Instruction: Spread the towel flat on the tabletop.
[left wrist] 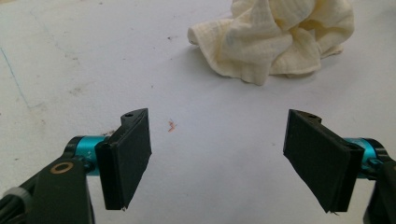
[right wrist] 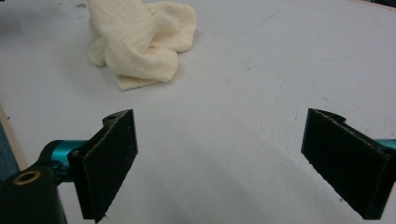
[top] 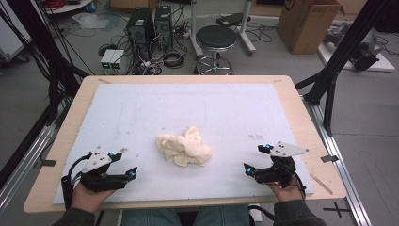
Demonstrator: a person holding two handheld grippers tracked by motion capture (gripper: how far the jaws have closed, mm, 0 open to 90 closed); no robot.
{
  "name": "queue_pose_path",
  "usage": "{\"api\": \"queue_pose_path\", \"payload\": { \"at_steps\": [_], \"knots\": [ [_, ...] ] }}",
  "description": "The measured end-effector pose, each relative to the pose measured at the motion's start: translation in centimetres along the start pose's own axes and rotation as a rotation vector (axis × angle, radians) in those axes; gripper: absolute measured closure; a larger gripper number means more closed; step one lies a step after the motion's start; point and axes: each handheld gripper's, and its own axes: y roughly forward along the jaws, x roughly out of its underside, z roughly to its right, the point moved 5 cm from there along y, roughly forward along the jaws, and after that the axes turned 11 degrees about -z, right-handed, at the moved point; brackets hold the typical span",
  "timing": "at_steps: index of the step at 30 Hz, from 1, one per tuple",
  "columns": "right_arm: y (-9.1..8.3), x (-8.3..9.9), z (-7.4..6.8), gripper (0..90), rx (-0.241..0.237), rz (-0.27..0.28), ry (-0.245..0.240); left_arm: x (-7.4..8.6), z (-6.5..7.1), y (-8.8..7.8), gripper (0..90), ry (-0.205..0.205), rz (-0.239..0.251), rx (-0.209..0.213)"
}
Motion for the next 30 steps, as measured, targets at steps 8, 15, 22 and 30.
{"api": "queue_pose_path", "payload": {
  "at_steps": [8,15,22,30],
  "knots": [
    [0.12,0.12,0.15,10.0,-0.006,-0.001,0.002,-0.05,0.04,0.1,23.7,-0.005,0.005,0.0],
    [0.05,0.17,0.04,10.0,-0.005,-0.003,0.003,-0.1,0.14,0.08,23.7,0.005,0.006,0.005],
    [0.08,0.1,-0.03,9.9,-0.004,0.0,0.0,-0.04,0.1,-0.08,23.6,0.002,0.012,-0.001],
    [0.25,-0.09,-0.25,10.0,-0.007,-0.002,-0.013,-0.06,0.09,-0.16,23.6,0.004,0.016,-0.005]
  ]
}}
